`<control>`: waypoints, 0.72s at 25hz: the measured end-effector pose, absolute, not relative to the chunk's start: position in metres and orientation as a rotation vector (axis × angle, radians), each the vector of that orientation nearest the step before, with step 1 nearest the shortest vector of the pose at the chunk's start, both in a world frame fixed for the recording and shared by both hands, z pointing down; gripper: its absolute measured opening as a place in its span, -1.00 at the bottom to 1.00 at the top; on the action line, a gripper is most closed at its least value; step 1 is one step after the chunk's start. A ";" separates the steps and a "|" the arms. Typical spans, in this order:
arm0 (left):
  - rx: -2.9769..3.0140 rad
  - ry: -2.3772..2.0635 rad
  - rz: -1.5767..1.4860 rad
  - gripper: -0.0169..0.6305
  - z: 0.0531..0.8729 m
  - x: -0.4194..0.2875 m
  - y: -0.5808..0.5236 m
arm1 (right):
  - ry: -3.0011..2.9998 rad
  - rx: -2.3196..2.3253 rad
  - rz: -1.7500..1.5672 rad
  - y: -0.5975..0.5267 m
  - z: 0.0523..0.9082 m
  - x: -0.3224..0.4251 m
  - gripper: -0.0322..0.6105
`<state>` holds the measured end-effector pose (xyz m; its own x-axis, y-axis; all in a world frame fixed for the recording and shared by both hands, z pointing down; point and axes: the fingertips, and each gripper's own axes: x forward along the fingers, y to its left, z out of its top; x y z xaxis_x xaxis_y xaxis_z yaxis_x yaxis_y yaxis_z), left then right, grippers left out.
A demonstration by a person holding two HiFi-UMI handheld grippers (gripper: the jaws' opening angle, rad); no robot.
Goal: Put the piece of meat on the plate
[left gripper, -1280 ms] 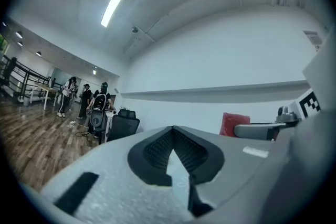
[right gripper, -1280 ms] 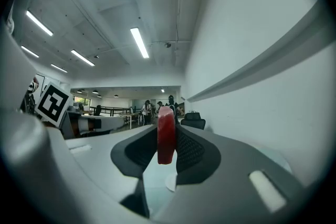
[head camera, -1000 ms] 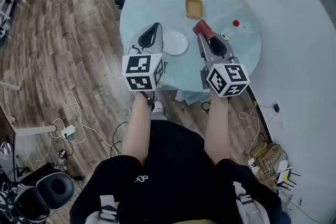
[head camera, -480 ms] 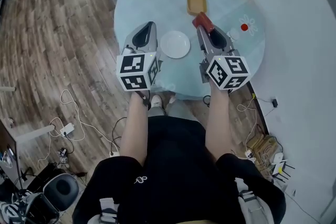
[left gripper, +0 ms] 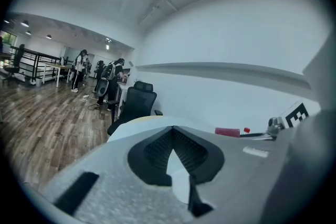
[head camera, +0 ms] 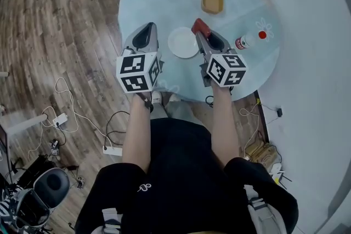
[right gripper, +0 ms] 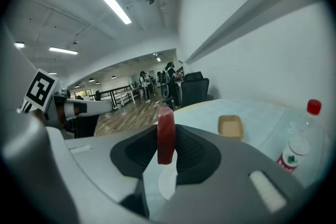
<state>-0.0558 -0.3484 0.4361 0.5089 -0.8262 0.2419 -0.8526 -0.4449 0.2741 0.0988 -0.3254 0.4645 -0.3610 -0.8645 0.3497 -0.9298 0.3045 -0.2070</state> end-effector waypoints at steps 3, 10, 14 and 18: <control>2.349 -1.416 0.140 -0.96 0.455 -0.060 -0.355 | -2.349 1.618 0.720 -0.334 0.507 0.097 -0.57; 2.303 -1.427 0.202 -0.96 0.477 -0.062 -0.373 | -2.224 1.422 1.030 -0.357 0.606 0.085 -0.57; 2.274 -1.422 0.187 -0.96 0.480 -0.066 -0.377 | -2.105 1.258 1.186 -0.359 0.650 0.075 -0.58; 2.248 -1.434 0.162 -0.96 0.484 -0.069 -0.379 | -2.065 1.194 1.242 -0.366 0.671 0.075 -0.57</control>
<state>-0.0694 -0.3795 0.4843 0.4482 -0.8269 0.3397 -0.8818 -0.3466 0.3198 0.0747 -0.3661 0.6706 -0.5250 -0.4462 0.7248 -0.8494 0.2204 -0.4795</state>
